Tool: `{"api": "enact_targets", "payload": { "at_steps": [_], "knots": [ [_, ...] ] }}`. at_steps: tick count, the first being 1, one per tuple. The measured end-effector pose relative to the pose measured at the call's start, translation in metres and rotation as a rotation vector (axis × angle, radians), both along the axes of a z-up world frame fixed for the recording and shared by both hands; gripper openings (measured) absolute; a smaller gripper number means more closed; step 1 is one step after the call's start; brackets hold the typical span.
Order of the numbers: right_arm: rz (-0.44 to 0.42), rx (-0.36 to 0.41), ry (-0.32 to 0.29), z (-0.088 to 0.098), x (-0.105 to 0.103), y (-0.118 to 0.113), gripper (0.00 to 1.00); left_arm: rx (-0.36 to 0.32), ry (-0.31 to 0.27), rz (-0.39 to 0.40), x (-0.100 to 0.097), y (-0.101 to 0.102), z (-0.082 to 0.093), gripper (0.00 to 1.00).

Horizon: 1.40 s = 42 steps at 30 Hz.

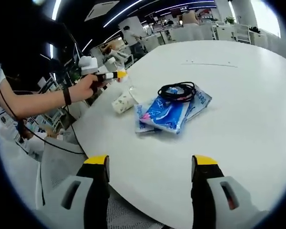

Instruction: Arrange the tabletop items into an orderly group along one side of the table until the central work area is clear of visible clutter.

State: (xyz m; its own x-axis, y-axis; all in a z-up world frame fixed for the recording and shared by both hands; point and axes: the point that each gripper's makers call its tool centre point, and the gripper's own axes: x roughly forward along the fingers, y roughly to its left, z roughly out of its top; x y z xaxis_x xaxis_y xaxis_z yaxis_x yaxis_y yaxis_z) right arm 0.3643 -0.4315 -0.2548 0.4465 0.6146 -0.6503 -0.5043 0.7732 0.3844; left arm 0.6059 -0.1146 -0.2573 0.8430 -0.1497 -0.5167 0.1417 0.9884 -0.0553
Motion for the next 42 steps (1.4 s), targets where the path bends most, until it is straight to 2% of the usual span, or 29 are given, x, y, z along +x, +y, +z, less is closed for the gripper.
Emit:
{"api": "enact_targets", "payload": {
  "at_steps": [7,11,22,29,35,42],
  "knots": [
    [0.013,0.01,-0.011,0.002,0.001,0.005,0.69,-0.011,0.022,-0.013,-0.001,-0.001,0.0,0.4],
    [0.01,0.021,-0.021,0.005,0.003,0.006,0.69,-0.014,0.038,-0.007,-0.009,0.0,0.0,0.43],
    [0.054,0.005,-0.031,0.006,0.002,0.01,0.7,-0.071,0.019,0.004,-0.043,0.009,0.013,0.47],
    [0.079,0.001,-0.034,0.007,-0.001,0.021,0.7,-0.128,-0.017,-0.011,-0.074,0.02,0.023,0.47],
    [0.104,0.005,-0.027,0.003,-0.009,0.032,0.7,-0.132,-0.003,-0.011,-0.106,0.035,0.018,0.46],
    [0.136,-0.002,-0.019,-0.002,-0.011,0.042,0.69,-0.146,0.019,-0.031,-0.144,0.036,0.011,0.46]
  ]
}}
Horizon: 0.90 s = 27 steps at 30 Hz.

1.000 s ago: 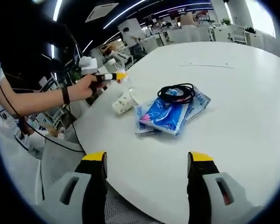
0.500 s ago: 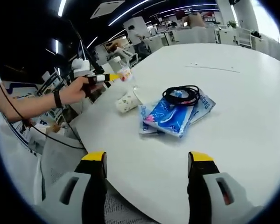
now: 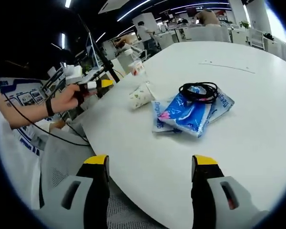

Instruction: Arrange the tabletop items into an orderly group along one side of the table until the central work area is clear of visible clutter.

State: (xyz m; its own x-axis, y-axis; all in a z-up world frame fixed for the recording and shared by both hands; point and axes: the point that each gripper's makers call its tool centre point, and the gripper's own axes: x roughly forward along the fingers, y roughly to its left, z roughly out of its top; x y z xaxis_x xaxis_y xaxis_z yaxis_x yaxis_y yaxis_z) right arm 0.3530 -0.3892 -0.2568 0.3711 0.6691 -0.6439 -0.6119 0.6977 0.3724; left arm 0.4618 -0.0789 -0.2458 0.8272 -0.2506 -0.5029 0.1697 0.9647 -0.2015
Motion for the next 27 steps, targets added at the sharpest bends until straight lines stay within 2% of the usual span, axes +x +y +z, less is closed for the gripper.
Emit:
{"api": "enact_targets", "payload": {
  "at_steps": [10,16,18,27],
  "knots": [
    [0.051,-0.041,-0.017,-0.002,0.006,0.01,0.7,-0.001,0.021,-0.067,-0.035,-0.015,-0.005,0.48],
    [0.099,-0.107,-0.067,-0.004,0.01,0.009,0.72,-0.03,0.014,-0.112,-0.048,-0.031,-0.003,0.52],
    [0.132,-0.152,-0.088,-0.006,0.01,0.007,0.73,-0.018,0.016,-0.127,-0.052,-0.035,-0.003,0.53],
    [0.183,-0.204,-0.103,-0.011,0.01,0.005,0.73,-0.037,0.029,-0.158,-0.062,-0.049,-0.006,0.57]
  ]
}}
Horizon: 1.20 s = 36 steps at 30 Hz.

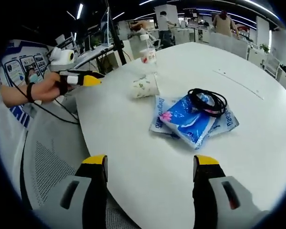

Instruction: Arrange the tabletop items into an orderly group along one side of the table until the central work area is clear of visible clutter.

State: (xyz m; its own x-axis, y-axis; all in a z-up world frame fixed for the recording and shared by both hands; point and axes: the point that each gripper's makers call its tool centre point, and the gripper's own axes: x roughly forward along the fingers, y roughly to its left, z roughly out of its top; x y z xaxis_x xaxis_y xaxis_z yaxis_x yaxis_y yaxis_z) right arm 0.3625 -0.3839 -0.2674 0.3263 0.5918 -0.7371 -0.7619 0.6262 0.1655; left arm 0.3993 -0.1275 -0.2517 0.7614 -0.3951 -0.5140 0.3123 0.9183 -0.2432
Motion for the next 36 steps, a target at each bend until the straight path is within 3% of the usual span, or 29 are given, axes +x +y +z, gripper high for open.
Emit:
{"api": "enact_targets", "payload": {
  "at_steps": [18,36],
  "knots": [
    [-0.022,0.026,-0.009,0.002,0.012,-0.001,0.71,0.003,0.016,-0.039,-0.008,-0.021,-0.003,0.58],
    [-0.072,0.059,0.019,-0.003,-0.01,-0.006,0.7,0.061,0.037,-0.132,0.035,-0.048,-0.01,0.59]
  ]
}}
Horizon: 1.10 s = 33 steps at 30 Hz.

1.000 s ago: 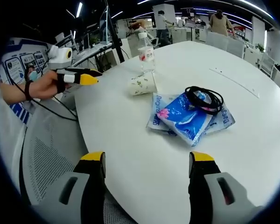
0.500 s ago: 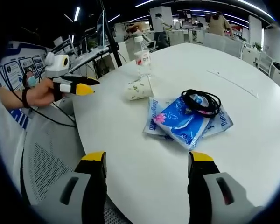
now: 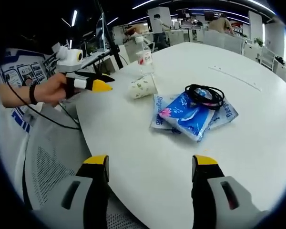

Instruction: Arrange the tabletop items into an orderly group along one side of the table until the central work area is clear of visible clutter.

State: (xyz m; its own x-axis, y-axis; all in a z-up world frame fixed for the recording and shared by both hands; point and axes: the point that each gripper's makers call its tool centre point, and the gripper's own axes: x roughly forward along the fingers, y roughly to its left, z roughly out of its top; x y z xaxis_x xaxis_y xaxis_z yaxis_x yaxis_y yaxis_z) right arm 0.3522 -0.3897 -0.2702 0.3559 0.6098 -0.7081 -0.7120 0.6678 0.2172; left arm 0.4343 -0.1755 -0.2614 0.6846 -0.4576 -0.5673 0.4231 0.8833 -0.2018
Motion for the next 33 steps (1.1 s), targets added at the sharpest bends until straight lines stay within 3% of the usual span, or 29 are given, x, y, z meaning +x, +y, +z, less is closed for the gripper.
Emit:
{"api": "enact_targets", "payload": {
  "at_steps": [8,15,33],
  "knots": [
    [-0.012,0.019,0.012,0.001,-0.009,0.004,0.7,0.012,0.003,-0.017,0.024,-0.006,-0.004,0.6],
    [-0.021,0.031,0.024,-0.001,-0.017,0.008,0.71,0.069,0.024,-0.067,0.04,-0.015,-0.013,0.57],
    [-0.067,0.05,0.051,-0.007,-0.025,-0.002,0.72,0.12,0.098,-0.133,0.062,-0.033,-0.036,0.58]
  ]
}}
